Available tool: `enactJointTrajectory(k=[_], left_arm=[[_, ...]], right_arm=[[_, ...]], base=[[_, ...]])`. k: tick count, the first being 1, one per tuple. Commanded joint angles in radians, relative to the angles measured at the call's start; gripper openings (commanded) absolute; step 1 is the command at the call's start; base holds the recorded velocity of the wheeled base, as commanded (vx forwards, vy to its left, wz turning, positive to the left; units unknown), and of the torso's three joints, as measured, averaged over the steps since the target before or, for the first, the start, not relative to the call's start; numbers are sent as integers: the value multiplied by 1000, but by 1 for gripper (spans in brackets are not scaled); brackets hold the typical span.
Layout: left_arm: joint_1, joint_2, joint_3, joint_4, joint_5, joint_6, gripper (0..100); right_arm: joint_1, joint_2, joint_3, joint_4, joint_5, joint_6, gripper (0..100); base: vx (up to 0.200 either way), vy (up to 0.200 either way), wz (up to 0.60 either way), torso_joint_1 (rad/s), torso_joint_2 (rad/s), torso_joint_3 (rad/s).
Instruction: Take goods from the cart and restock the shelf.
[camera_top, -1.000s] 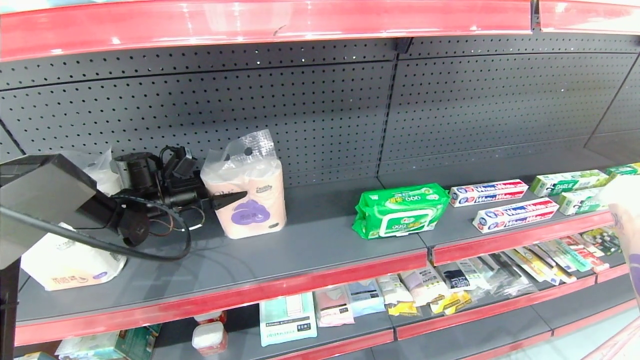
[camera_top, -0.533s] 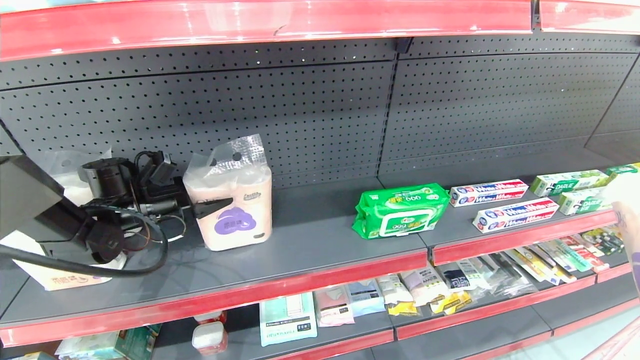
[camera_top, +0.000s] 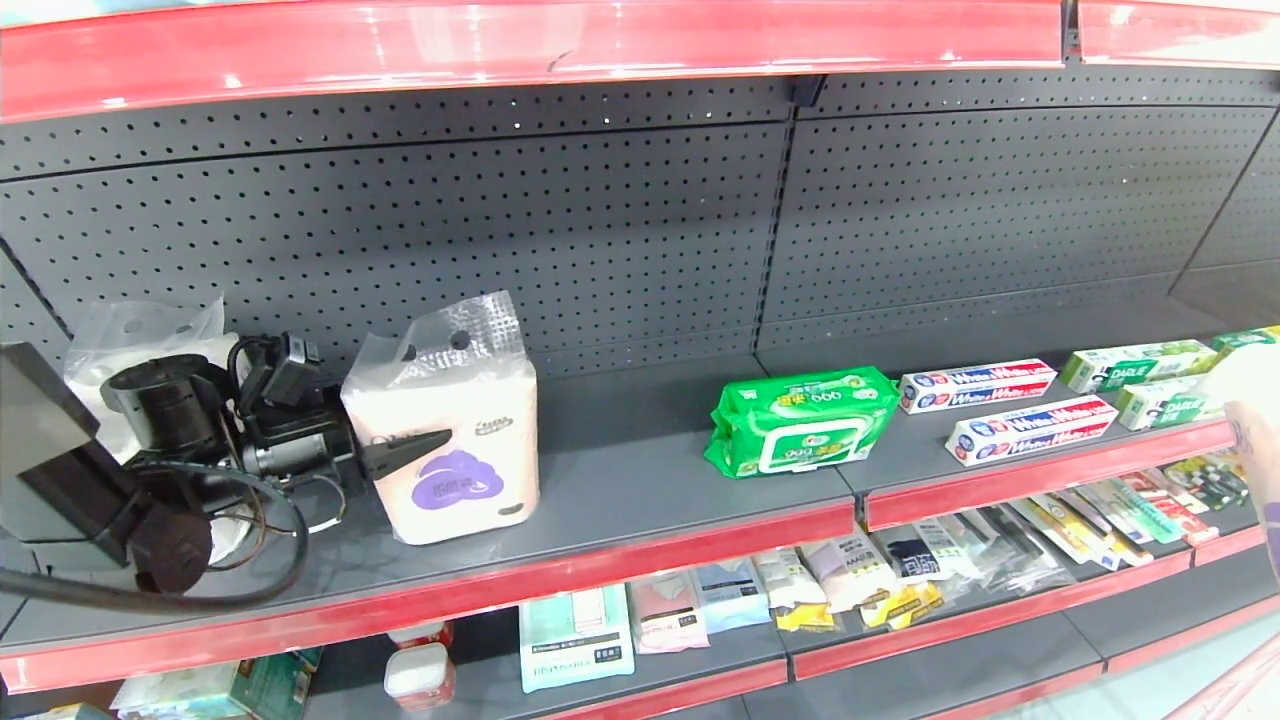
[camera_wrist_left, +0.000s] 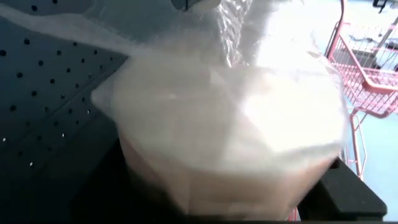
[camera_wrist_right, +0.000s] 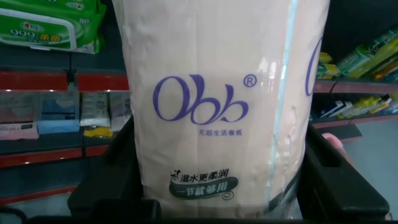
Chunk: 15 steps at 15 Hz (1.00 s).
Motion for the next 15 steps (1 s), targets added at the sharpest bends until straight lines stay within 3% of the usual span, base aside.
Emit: enactJointTrajectory(k=[1,15], left_arm=[[1,-4,33,-33,-1,-24,0],[58,-4,146,-93,-57,-7,0]], right_arm=[[0,2,3,0,0,1,0],[0,2,4,0,0,5,0]], base=[[0,0,0,0,0,0],[0,0,0,0,0,0]])
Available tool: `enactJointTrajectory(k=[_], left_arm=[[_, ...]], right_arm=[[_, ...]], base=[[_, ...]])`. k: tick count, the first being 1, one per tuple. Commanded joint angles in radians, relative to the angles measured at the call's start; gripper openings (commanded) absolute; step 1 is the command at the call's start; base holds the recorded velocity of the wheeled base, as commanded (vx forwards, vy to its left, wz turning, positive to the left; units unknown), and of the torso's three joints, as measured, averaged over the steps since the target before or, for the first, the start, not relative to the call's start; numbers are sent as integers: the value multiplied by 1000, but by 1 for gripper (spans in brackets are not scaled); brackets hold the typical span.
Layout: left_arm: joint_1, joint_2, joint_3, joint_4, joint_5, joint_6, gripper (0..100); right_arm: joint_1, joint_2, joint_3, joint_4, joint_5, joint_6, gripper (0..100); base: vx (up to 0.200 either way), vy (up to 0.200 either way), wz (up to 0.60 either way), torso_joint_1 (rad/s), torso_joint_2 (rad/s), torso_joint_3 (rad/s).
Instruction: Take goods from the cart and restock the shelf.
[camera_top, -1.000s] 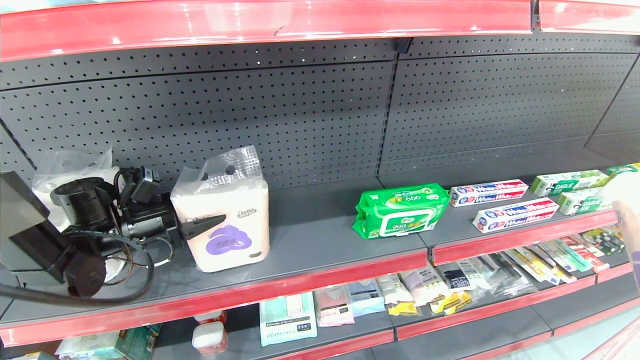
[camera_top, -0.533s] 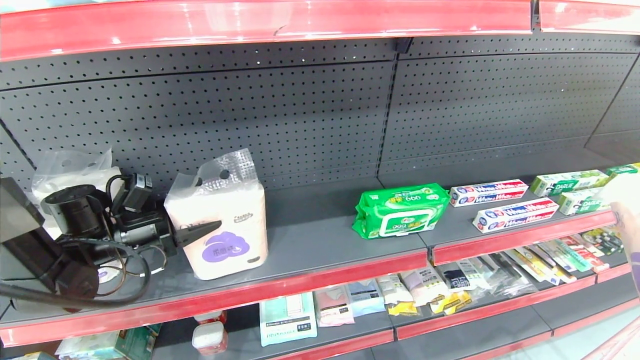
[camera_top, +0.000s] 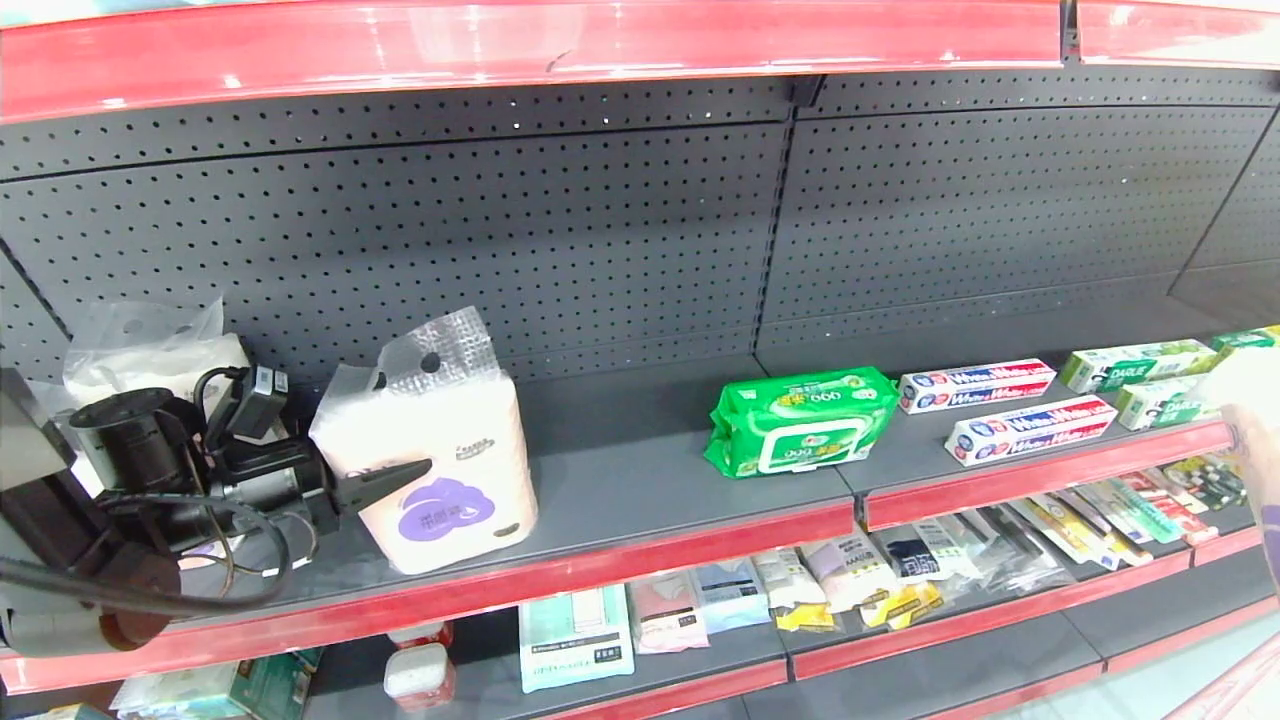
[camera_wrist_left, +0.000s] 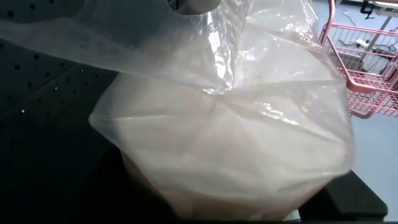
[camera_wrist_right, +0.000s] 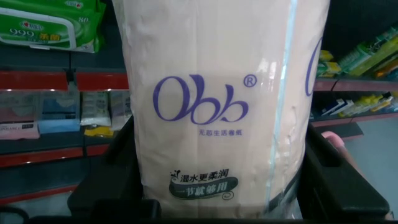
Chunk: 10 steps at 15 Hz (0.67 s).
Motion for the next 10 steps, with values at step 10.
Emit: enactJointTrajectory(k=[10], left_arm=[[-1,0,32,-6,-70,7,0]], right_arm=[[0,-3,2,0,-2,-5,0]], base=[[0,0,0,0,0,0]])
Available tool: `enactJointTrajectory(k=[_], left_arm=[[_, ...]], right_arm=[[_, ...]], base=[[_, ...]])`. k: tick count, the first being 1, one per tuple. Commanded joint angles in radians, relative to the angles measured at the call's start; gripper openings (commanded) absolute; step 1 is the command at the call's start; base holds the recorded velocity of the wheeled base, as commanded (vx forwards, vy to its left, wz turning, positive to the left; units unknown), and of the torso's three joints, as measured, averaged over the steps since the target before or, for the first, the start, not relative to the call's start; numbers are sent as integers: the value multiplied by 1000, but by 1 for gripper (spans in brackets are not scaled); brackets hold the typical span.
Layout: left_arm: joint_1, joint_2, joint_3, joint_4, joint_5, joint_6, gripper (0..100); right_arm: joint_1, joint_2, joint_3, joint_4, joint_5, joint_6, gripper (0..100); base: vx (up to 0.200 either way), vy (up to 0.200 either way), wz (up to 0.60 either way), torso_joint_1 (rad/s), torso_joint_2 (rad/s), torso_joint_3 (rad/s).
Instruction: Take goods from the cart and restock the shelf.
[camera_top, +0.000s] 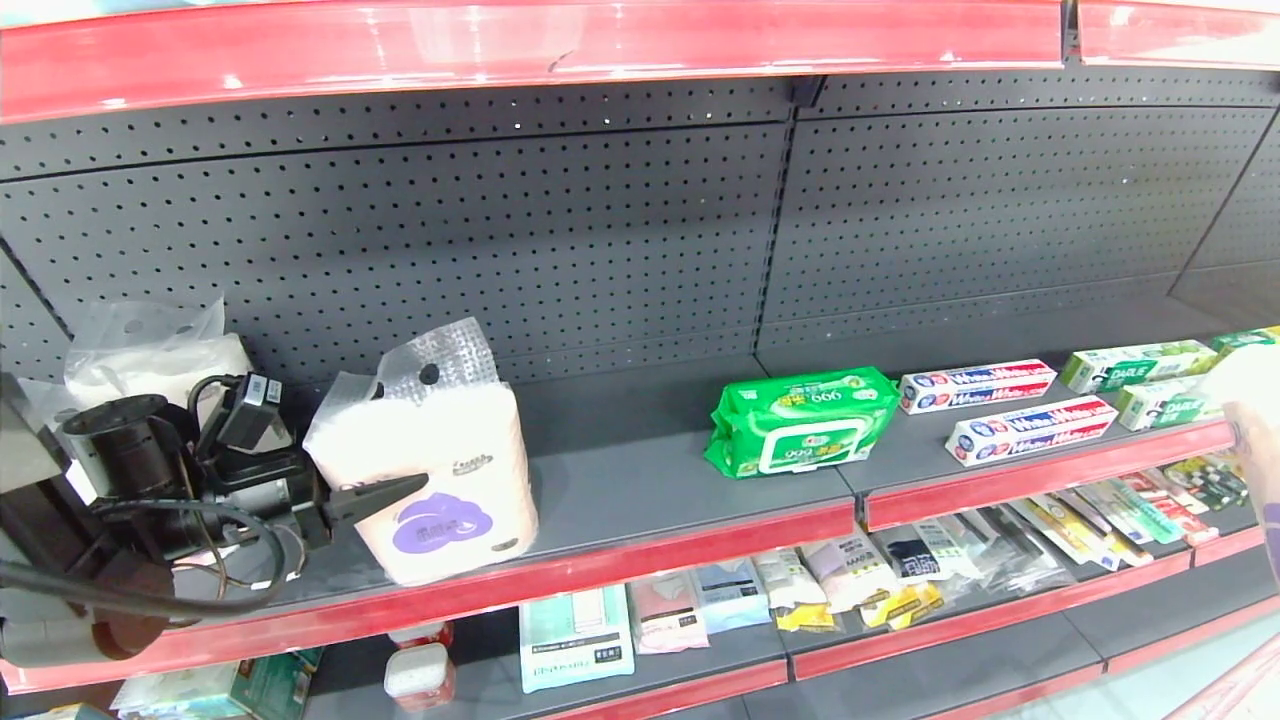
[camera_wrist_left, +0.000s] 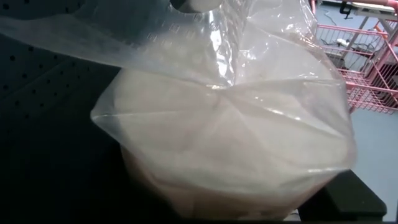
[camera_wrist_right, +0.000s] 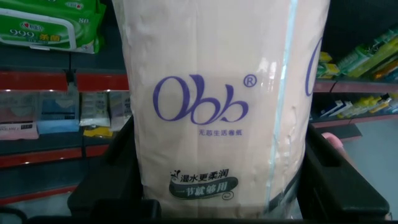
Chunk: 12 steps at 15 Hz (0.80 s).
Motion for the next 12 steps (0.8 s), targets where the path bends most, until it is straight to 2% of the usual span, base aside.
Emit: enactJointTrajectory(k=[1,6,12], left_arm=[[-2,3,4,1,-3,1,0],[-19,4,4,3,-28,1,0],[-51,6,3,4,-28,-1,0]], right_arm=[[0,-1,2,1,0,-2,0],[0,3,2,1,-5,0,0],[0,-3,7,1,-13,0,0]], base=[[0,0,0,0,0,0],[0,0,0,0,0,0],[0,0,0,0,0,0]])
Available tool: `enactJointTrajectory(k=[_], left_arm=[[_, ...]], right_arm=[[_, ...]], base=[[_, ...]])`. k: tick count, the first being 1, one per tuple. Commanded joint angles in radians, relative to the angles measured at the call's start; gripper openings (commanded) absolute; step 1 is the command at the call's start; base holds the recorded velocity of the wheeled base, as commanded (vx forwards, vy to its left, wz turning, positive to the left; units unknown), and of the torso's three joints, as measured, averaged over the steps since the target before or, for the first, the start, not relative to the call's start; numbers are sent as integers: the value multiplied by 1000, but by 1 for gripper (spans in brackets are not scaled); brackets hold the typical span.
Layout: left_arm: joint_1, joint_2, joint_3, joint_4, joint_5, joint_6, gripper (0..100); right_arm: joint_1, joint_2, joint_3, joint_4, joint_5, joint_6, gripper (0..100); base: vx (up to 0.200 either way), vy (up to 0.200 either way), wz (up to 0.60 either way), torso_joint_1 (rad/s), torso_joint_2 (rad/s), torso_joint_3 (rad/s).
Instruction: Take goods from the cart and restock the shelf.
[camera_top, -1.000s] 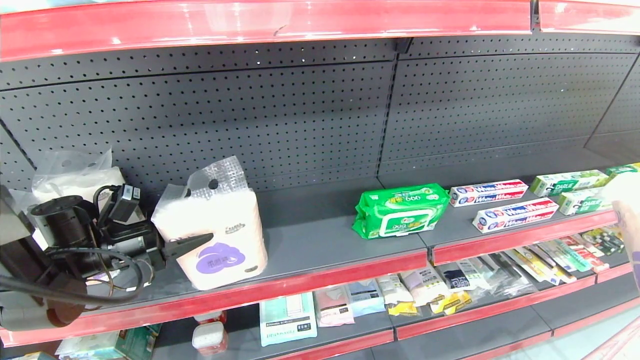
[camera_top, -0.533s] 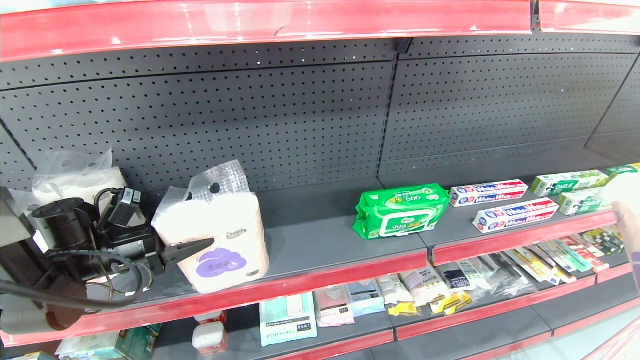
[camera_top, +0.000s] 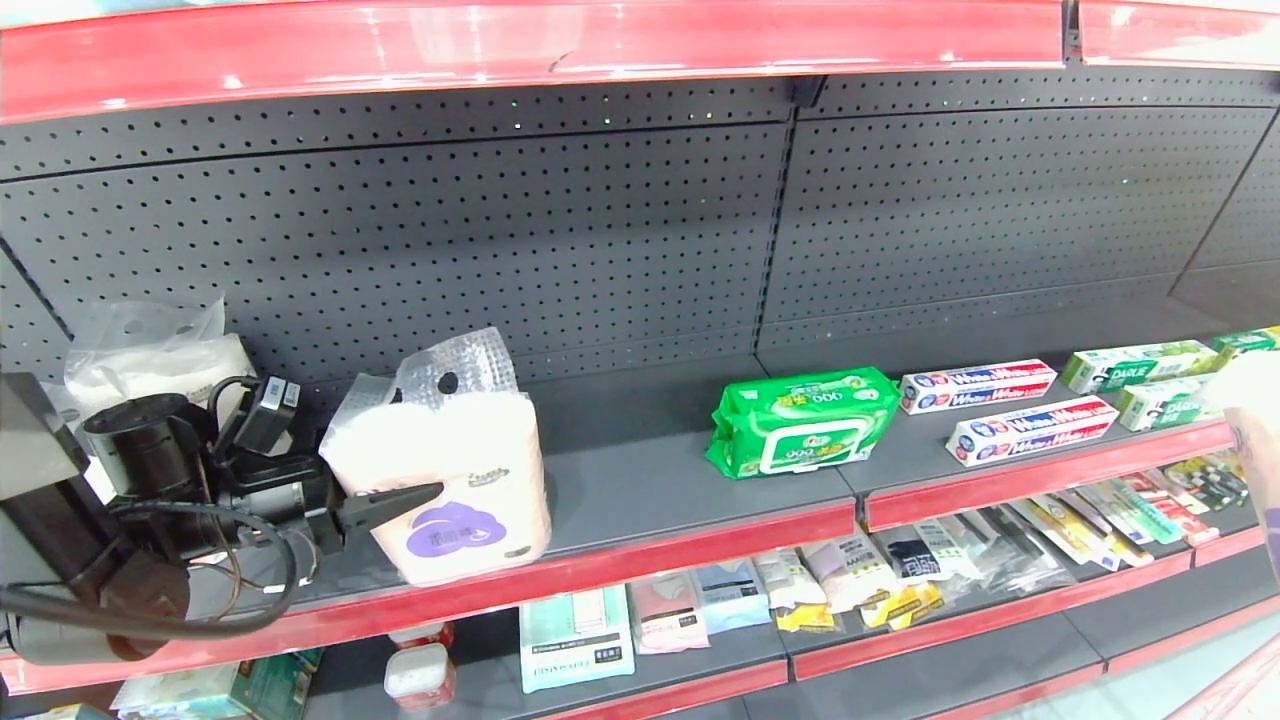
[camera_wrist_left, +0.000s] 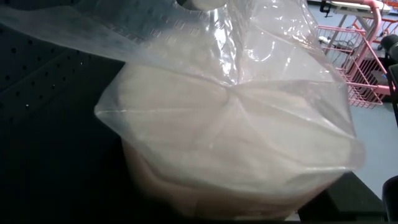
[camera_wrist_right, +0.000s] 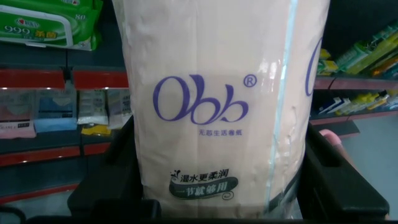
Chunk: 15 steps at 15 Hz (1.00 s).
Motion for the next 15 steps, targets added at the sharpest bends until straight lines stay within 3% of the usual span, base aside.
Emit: enactJointTrajectory(k=[1,12,15], left_arm=[[-2,4,0,1,0,-2,0],[37,5,0,0,4,1,0],[33,16,0,-14,3,21,0]], right_arm=[[0,-3,2,1,0,0,0],[0,-8,2,1,0,0,0],[0,-8,2,1,0,0,0]], base=[[0,0,0,0,0,0],[0,0,0,0,0,0],[0,0,0,0,0,0]])
